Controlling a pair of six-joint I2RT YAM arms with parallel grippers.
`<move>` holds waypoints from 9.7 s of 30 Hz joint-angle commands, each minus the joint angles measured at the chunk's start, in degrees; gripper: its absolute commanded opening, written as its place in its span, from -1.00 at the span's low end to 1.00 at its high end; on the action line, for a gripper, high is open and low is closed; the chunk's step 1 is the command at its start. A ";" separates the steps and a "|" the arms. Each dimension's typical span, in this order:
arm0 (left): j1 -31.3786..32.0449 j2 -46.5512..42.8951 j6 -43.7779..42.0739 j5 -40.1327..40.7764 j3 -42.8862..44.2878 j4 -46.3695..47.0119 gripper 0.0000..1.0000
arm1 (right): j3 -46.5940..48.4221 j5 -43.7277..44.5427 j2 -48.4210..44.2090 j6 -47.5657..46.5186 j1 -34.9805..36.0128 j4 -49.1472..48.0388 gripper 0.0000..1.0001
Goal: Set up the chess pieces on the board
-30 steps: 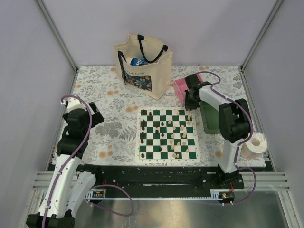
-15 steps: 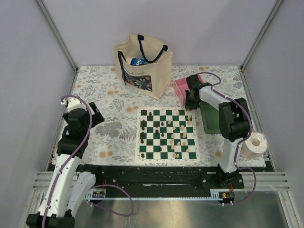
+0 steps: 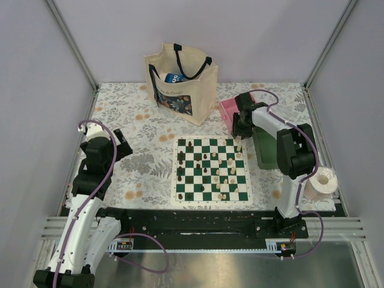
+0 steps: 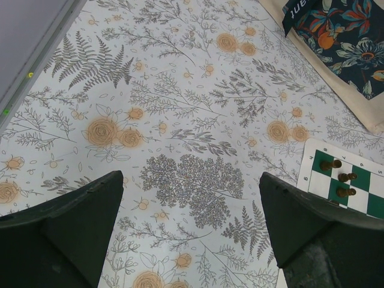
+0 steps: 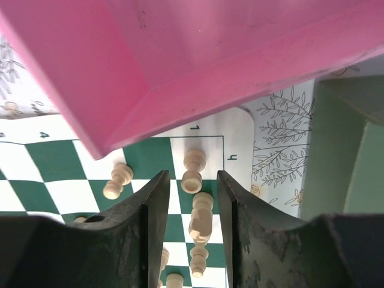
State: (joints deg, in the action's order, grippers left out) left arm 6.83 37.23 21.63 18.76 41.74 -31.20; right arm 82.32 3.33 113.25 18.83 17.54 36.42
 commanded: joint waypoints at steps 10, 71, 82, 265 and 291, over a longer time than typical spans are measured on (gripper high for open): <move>-0.15 0.47 -1.42 -4.70 0.54 2.20 0.98 | 3.29 -2.10 -11.29 -0.03 1.00 4.01 0.21; -0.41 1.17 -0.53 -2.24 0.72 1.41 0.98 | 1.00 -7.82 0.66 4.20 14.45 0.93 -0.17; -0.41 1.09 -0.53 -2.24 0.80 1.41 0.98 | 0.82 -8.34 0.65 3.93 14.72 1.37 -0.20; -1.03 1.35 -0.53 -3.30 0.89 1.49 0.98 | 8.82 4.58 1.97 -0.37 7.42 4.89 -0.60; -1.12 0.82 -0.45 -3.30 0.72 1.58 0.98 | 5.13 5.02 3.29 0.68 6.81 2.60 -0.43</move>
State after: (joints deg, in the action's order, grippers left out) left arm 6.00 38.74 21.02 15.40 41.74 -31.18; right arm 88.42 7.97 118.37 19.31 24.62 39.66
